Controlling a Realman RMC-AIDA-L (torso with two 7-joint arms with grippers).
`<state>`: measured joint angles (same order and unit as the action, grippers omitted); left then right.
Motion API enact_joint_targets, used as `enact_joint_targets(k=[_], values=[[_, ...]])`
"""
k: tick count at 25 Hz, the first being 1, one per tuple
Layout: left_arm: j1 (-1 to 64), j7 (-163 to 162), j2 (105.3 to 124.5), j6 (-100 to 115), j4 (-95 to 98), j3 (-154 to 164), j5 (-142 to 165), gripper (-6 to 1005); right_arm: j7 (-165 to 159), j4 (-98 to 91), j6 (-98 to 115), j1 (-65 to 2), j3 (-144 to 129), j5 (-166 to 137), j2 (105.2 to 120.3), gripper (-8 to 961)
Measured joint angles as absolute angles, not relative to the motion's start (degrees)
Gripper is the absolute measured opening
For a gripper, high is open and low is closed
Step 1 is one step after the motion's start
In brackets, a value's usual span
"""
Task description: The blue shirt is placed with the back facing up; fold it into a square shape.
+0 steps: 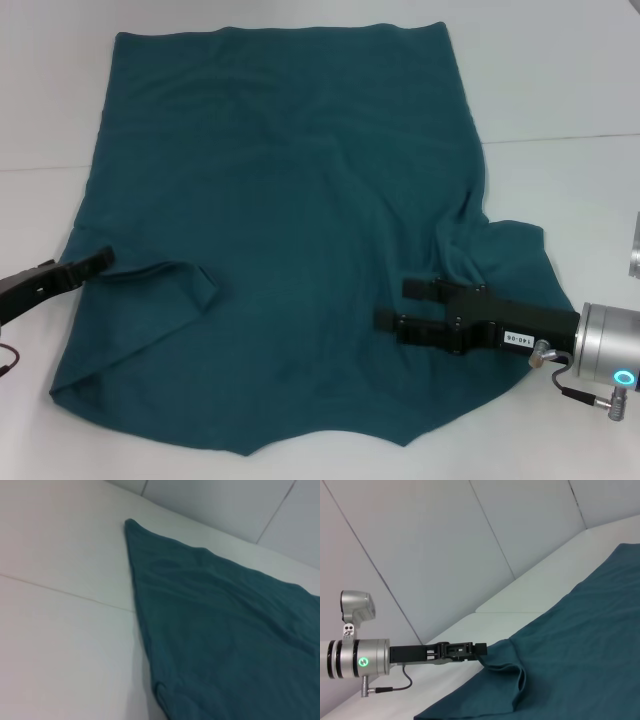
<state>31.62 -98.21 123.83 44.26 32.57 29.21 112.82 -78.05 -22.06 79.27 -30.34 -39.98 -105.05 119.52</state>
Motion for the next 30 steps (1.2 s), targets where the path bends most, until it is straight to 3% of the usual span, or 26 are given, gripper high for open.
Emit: enact_joint_targets(k=[10,16,27,30], values=[[31.8,-98.0,123.92,43.6,32.9,32.8,113.0,938,-78.0,-22.1,79.2,-30.2,-39.9,-105.0,119.52,912],[31.9,-98.3,123.93,43.4,32.9,33.1,114.0,744,-78.0,-22.1,79.2,-30.2,-39.9,-105.0,119.52,912],[32.3,-98.5,123.89,43.3,33.1,33.1,114.0,276,-78.0,-22.1,79.2,-30.2,-39.9,-105.0,119.51,911],[32.6,-98.5,123.84,43.4,33.3,33.1,114.0,206,-78.0,-22.1,79.2,-30.2,-39.9,-105.0,119.52,911]])
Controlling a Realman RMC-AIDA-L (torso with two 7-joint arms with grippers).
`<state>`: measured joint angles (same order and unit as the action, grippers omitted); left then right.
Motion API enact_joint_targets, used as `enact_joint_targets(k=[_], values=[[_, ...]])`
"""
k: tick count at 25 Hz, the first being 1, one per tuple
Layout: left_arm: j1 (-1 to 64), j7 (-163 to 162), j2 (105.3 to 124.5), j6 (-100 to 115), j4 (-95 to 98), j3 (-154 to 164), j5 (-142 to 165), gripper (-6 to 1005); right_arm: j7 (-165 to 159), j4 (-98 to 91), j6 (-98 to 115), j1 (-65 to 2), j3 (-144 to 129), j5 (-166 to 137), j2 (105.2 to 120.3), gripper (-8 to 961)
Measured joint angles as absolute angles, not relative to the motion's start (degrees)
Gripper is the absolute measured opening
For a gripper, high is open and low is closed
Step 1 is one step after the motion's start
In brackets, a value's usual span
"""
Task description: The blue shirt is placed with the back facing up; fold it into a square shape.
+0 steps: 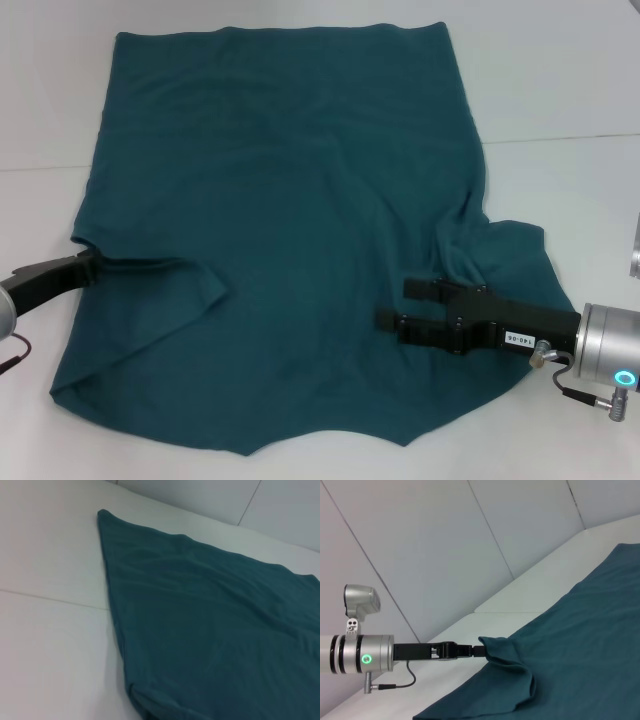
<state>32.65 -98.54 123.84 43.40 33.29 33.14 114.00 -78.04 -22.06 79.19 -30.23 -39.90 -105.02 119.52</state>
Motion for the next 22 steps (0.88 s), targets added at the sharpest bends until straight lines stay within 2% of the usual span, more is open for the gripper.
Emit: enact_joint_targets(k=[7,10,22], values=[[33.6,-98.7,123.77,44.0,33.5,33.1,114.0,42,-78.0,-22.1,79.2,-30.2,-39.9,-105.0,119.51,911],[34.5,-98.7,123.77,44.0,33.4,33.9,113.8,1,-78.0,-22.1,79.2,-30.2,-39.9,-105.0,119.52,912],[37.2,-98.9,123.92,44.0,33.2,34.7,113.5,11,-78.0,-22.1,78.6,-30.2,-39.9,-105.0,119.52,912]])
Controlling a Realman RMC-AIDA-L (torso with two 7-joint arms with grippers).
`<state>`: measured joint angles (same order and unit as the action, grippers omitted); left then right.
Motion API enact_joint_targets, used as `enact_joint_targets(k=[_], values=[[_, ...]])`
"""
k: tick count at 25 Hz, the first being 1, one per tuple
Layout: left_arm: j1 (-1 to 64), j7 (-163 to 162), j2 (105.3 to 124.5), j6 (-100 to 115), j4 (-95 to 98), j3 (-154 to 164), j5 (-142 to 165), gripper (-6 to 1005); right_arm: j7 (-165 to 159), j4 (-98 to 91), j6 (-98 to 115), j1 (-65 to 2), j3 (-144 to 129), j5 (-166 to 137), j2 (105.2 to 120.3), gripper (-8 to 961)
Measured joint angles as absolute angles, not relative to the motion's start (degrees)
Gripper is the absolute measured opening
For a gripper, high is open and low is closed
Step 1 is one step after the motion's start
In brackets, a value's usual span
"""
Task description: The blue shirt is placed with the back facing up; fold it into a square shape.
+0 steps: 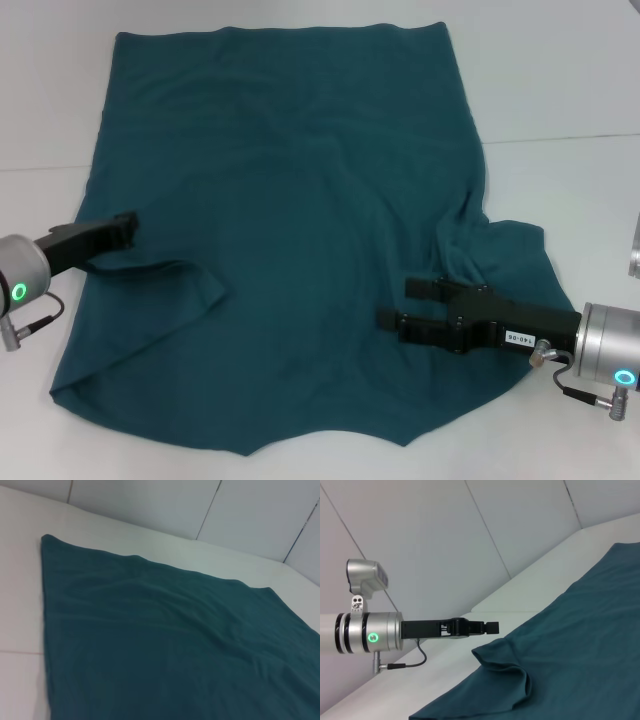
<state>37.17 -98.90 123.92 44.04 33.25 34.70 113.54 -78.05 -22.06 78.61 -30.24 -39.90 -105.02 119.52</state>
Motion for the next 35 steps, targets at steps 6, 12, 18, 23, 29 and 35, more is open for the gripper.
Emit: enact_joint_targets(k=[6,12,18,23,29,35], values=[[34.9,-101.5,123.75,44.1,34.7,34.2,113.5,16,-78.0,-22.1,78.5,-30.4,-39.9,-105.0,119.52,912],[32.9,-101.7,123.85,43.1,35.9,33.4,112.7,84,-78.0,-22.1,78.5,-30.7,-39.9,-105.0,119.52,912],[32.5,-101.8,123.93,40.3,35.3,33.2,112.9,395,-78.0,-22.1,78.6,-30.7,-39.9,-105.0,119.52,912],[32.6,-101.9,123.93,39.3,34.7,33.5,112.9,639,-78.0,-22.1,78.7,-30.4,-39.9,-105.0,119.51,912],[32.6,-101.9,123.92,39.6,34.3,34.3,113.2,723,-78.0,-22.1,78.8,-30.2,-39.9,-105.0,119.52,912],[33.1,-101.9,123.92,39.6,33.2,34.7,113.8,708,-78.0,-22.1,78.8,-30.2,-39.9,-105.0,119.52,912]])
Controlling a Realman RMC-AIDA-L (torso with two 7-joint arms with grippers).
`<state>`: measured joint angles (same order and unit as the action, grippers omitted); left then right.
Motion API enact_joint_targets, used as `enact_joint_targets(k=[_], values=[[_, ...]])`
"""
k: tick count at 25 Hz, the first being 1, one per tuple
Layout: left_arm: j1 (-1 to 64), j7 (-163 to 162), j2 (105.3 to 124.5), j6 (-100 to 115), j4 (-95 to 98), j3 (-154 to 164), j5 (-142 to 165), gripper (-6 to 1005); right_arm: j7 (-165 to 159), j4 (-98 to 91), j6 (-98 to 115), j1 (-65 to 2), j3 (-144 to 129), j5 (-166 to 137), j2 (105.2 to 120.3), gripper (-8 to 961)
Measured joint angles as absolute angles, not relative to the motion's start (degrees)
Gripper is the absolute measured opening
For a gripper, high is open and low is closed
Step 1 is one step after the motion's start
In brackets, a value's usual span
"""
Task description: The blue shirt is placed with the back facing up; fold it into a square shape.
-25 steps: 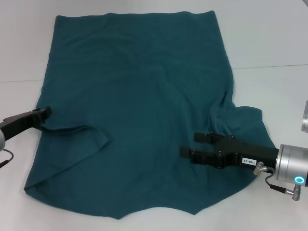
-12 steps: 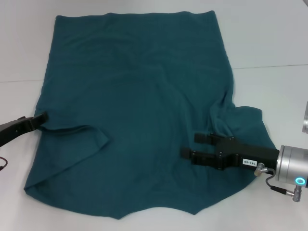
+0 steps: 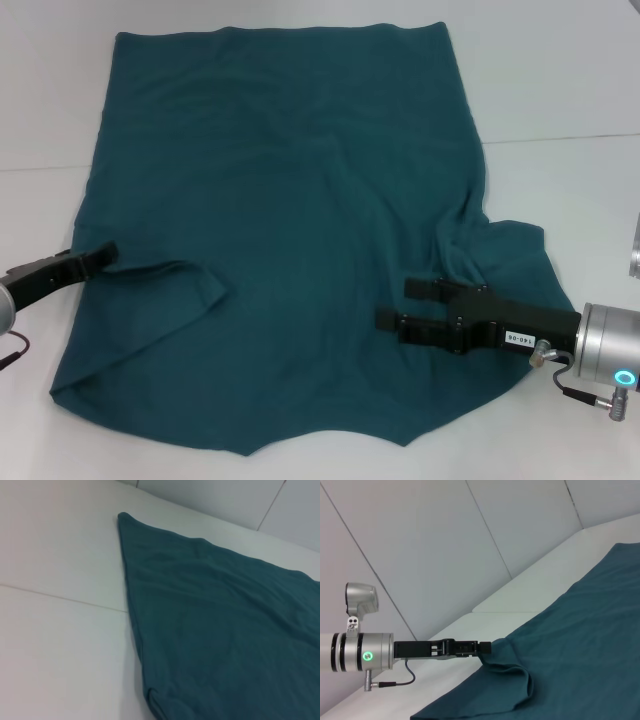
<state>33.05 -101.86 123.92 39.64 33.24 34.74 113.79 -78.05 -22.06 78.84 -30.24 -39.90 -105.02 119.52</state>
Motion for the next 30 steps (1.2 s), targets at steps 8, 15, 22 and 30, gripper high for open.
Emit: enact_joint_targets(k=[8,15,22,30], values=[[33.1,-101.8,123.83,39.2,33.6,35.2,114.1,667,-78.0,-22.1,78.8,-30.2,-39.9,-105.0,119.52,911],[33.4,-101.6,123.83,39.1,33.7,35.4,114.2,395,-78.0,-22.1,78.7,-30.2,-39.9,-105.0,119.52,911],[33.8,-101.7,123.78,39.2,33.7,35.8,114.2,57,-78.0,-22.1,78.6,-30.2,-39.9,-105.0,119.52,911],[35.1,-102.1,123.76,40.6,33.7,36.0,113.7,3,-78.0,-22.1,78.5,-30.4,-39.9,-104.5,119.52,911]])
